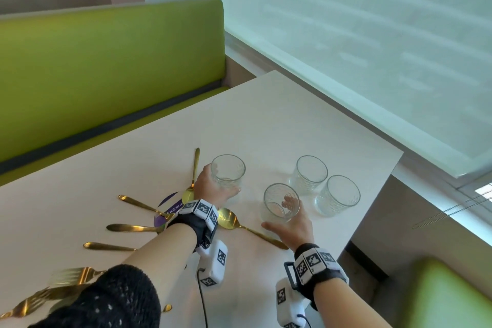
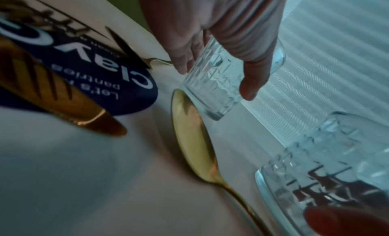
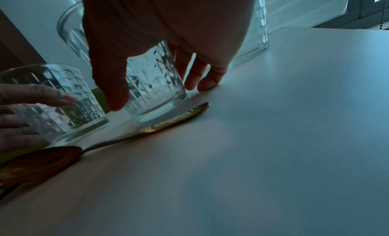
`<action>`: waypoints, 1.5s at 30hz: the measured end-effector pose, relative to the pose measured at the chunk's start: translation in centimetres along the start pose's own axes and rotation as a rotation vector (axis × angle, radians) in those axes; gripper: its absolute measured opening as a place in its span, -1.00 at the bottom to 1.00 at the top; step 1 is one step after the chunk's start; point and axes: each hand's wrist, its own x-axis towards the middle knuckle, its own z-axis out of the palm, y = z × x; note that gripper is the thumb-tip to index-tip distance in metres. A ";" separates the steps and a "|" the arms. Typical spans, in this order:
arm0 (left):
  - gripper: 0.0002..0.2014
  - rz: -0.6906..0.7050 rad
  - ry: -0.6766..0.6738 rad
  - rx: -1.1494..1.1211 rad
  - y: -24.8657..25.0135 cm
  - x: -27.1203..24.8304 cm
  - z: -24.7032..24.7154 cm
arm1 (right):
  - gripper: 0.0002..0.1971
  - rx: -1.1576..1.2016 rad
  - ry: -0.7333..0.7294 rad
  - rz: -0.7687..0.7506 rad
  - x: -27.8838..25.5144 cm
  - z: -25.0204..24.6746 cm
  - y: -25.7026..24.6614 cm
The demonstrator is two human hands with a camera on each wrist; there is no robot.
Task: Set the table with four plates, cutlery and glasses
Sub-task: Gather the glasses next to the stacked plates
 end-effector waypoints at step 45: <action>-0.11 -0.375 0.519 -0.157 -34.2 -37.5 -43.9 | -0.22 -0.310 -0.577 -0.465 -46.1 32.2 -15.5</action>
